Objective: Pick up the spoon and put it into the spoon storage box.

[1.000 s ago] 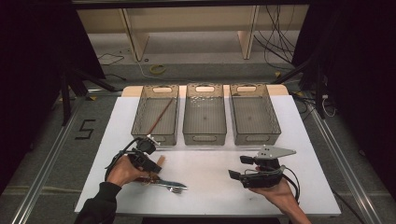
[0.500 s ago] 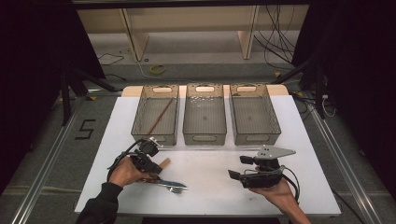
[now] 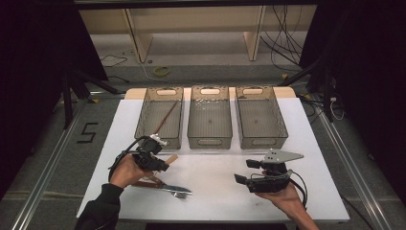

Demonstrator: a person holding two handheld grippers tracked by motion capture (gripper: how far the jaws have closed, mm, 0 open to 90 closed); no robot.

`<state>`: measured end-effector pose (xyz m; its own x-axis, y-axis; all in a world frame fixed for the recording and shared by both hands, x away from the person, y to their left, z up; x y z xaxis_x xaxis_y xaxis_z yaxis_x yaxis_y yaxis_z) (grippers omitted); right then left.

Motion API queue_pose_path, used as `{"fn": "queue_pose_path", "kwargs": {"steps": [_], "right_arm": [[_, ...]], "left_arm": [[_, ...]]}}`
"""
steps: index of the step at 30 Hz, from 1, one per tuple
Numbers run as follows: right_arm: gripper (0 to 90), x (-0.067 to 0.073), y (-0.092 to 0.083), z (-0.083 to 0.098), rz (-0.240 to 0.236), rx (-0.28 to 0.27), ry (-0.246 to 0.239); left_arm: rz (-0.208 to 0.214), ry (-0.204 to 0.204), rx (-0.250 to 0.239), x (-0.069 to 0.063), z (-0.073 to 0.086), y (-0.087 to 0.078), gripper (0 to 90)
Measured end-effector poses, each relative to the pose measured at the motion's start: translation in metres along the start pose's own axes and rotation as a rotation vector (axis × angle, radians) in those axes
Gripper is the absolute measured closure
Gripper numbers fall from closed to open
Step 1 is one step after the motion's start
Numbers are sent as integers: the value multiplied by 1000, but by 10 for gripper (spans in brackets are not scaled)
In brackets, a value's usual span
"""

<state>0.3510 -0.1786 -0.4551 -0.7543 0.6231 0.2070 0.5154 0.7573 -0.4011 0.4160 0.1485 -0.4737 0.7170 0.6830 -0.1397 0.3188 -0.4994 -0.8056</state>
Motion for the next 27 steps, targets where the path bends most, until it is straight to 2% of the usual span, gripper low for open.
{"fn": "queue_pose_path", "kwargs": {"steps": [9, 19, 27], "right_arm": [[275, 0, -1, -1, 0, -12, 3], [275, 0, -1, 0, -2, -9, 7], [275, 0, -1, 0, -5, -12, 7]], "left_arm": [[26, 14, -75, 2, -25, -6, 776], [35, 26, -168, 0, -57, -10, 775], [38, 48, -206, -1, -87, -6, 775]]}}
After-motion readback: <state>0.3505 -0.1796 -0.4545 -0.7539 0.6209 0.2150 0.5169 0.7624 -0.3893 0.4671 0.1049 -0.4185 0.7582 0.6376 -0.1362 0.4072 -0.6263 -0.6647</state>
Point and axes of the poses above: each handheld gripper's, and its own axes: y roughly forward along the jaws, z roughly out of its underside, x roughly to its left, the point moved 5 cm from there along y, roughly forward along the jaws, and after that the axes turned 8 degrees about -x, right-handed, at the moved point
